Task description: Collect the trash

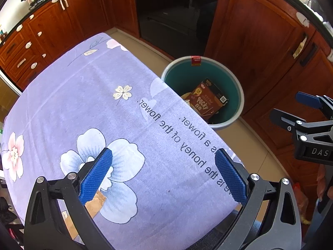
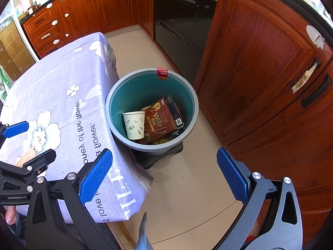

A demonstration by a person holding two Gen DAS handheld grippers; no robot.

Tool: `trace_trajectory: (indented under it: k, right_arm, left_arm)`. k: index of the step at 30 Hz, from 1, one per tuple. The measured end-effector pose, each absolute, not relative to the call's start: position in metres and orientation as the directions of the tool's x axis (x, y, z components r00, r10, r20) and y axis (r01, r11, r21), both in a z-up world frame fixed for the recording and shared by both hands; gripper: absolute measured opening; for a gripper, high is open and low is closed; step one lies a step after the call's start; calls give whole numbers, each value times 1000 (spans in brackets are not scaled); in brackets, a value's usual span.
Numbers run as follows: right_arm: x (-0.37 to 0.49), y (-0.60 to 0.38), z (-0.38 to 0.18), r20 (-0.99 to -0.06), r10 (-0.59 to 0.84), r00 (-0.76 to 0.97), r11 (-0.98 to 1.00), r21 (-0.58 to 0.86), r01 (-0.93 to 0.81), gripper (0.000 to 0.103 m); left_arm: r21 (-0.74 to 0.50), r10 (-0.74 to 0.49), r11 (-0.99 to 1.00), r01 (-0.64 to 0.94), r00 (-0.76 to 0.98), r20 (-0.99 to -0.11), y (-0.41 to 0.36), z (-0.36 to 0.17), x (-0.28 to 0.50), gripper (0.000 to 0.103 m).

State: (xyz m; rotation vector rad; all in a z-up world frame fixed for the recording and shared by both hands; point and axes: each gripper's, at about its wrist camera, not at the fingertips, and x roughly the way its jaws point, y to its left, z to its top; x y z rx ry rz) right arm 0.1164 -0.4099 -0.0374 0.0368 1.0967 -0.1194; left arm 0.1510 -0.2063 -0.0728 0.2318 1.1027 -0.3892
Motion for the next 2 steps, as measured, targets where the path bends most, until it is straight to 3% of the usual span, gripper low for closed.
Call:
trace_trajectory:
  k: [2]
  right_arm:
    - [117, -411, -37, -889, -79, 452, 993, -30, 117, 96]
  left_arm:
    - [-10, -190, 909, 416, 393, -900, -206, -73, 151, 99]
